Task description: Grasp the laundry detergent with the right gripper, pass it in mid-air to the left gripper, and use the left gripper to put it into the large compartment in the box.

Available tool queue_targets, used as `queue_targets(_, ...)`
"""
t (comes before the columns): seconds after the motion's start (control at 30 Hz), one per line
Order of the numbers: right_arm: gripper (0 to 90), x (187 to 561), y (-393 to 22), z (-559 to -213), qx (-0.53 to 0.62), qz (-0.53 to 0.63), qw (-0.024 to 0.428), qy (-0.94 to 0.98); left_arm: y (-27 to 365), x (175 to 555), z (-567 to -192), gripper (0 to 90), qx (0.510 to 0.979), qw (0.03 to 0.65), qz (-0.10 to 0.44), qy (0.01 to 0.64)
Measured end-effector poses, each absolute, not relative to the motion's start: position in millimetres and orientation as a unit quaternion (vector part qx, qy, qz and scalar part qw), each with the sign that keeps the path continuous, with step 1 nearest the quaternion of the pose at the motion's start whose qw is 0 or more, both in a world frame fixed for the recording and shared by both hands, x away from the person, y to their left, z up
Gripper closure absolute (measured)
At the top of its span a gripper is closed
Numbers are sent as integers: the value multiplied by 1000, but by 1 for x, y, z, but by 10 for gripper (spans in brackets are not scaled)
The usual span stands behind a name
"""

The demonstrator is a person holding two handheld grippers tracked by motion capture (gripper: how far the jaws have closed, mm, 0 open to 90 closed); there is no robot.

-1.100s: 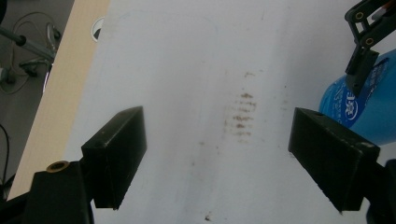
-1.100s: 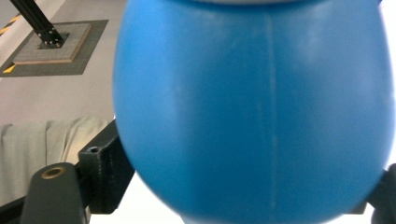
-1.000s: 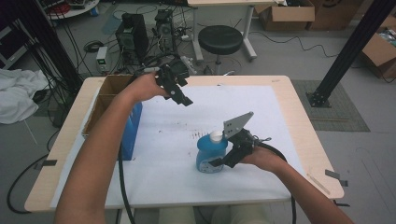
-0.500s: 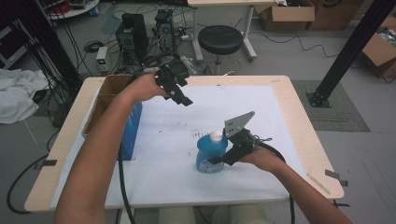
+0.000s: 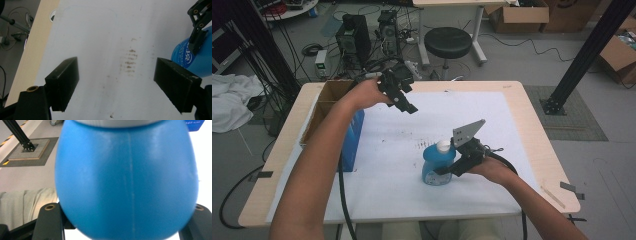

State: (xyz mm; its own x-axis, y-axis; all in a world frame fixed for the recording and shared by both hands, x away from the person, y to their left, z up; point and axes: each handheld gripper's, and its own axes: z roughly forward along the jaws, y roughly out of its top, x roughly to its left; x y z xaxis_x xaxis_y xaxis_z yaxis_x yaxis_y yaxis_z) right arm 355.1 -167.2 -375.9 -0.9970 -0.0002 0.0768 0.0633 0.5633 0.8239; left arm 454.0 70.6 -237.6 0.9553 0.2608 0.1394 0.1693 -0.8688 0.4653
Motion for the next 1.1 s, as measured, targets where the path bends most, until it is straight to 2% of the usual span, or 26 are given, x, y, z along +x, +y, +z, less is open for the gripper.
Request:
queue_targets(0.23,352,355,-167,-376,-17,-468,32,-883,71,454,-238,214,961,233,99,113)
queue_targets(0.47,403,354,-166,-376,-11,-469,29,-882,71,454,-239,214,961,232,99,113)
queue_targets(0.67,424,352,-166,-375,2,-468,10,-884,71,453,-238,215,961,232,99,112)
queue_targets(1.1,434,350,-167,-375,9,-471,1,-882,74,448,-235,218,960,233,104,113)
